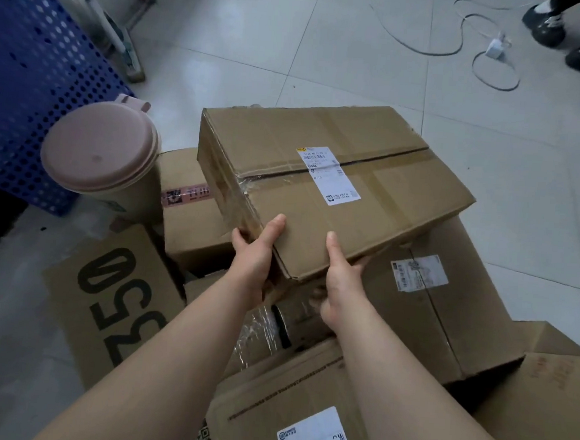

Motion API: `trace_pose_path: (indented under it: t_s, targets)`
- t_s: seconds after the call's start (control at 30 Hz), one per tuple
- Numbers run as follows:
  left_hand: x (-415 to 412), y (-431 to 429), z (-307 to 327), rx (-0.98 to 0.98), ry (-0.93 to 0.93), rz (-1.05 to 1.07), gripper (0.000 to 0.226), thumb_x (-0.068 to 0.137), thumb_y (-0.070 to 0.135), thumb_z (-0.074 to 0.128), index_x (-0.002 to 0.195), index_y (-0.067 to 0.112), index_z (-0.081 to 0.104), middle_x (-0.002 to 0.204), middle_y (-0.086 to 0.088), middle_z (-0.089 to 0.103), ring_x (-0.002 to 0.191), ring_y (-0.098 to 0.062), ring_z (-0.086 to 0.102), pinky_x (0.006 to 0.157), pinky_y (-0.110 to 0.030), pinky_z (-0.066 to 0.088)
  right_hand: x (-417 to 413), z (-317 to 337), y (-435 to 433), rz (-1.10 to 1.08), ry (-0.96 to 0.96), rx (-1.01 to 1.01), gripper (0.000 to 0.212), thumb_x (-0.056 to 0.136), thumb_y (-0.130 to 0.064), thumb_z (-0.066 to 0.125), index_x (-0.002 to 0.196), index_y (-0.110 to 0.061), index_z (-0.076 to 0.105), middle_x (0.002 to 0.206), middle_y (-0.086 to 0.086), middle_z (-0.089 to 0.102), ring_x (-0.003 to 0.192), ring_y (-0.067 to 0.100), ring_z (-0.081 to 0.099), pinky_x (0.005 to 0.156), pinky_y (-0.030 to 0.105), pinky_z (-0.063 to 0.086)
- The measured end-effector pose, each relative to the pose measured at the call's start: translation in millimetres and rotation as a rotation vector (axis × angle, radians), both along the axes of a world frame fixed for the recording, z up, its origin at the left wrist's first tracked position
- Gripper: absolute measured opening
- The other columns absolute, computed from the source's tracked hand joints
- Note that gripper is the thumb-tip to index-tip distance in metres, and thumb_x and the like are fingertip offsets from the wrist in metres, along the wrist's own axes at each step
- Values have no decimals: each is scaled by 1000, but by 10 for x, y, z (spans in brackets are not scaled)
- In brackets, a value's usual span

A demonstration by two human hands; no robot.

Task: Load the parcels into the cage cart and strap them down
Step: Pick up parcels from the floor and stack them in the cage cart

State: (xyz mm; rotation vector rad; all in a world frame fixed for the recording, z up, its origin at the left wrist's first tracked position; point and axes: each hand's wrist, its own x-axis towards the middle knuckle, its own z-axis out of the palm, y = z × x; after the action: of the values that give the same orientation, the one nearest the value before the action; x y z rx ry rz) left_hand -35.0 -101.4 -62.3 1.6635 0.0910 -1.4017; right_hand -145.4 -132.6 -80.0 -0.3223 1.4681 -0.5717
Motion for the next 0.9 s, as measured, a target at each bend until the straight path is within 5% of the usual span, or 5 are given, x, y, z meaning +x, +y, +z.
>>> trace_pose_path:
  t_s: [0.1,0.3,0.47,0.67,0.9]
  targets:
    - [-165,-102,9,12,69,-6,103,76,55,71,150,37,2,140,-6,47,108,-29,59,71,-37,55,-136,96,-147,7,-5,-23,99,67,-64,72,139,-59,5,134,-9,54,111,30,60,91,66,42]
    - [-513,-248,6,42,155,-56,117,75,59,71,147,42,-20,145,-6,41,114,-35,57,76,-46,54,-483,-28,-431,31,-86,71,132,30,-69,84,146,-41,27,119,0,68,96,33,70,74,65,49]
    - [-725,-361,-122,32,174,-45,126,67,62,75,146,42,-21,149,-5,36,119,-36,54,89,-60,50,-721,3,-462,114,-124,57,64,65,-67,67,115,-27,66,108,6,73,103,32,66,90,54,48]
    - [-813,-505,-196,75,111,-32,133,59,68,75,150,37,-17,152,-3,35,128,-32,48,99,-46,40,-998,15,-529,92,-142,-3,50,77,-55,64,114,-22,68,106,9,73,98,30,67,87,44,53]
    - [-499,-672,-312,66,-67,36,130,56,68,77,148,44,-11,150,-2,38,124,-34,50,101,-60,37,-1729,6,-647,102,-80,-1,35,76,-50,68,104,-29,68,101,6,74,99,30,66,96,52,47]
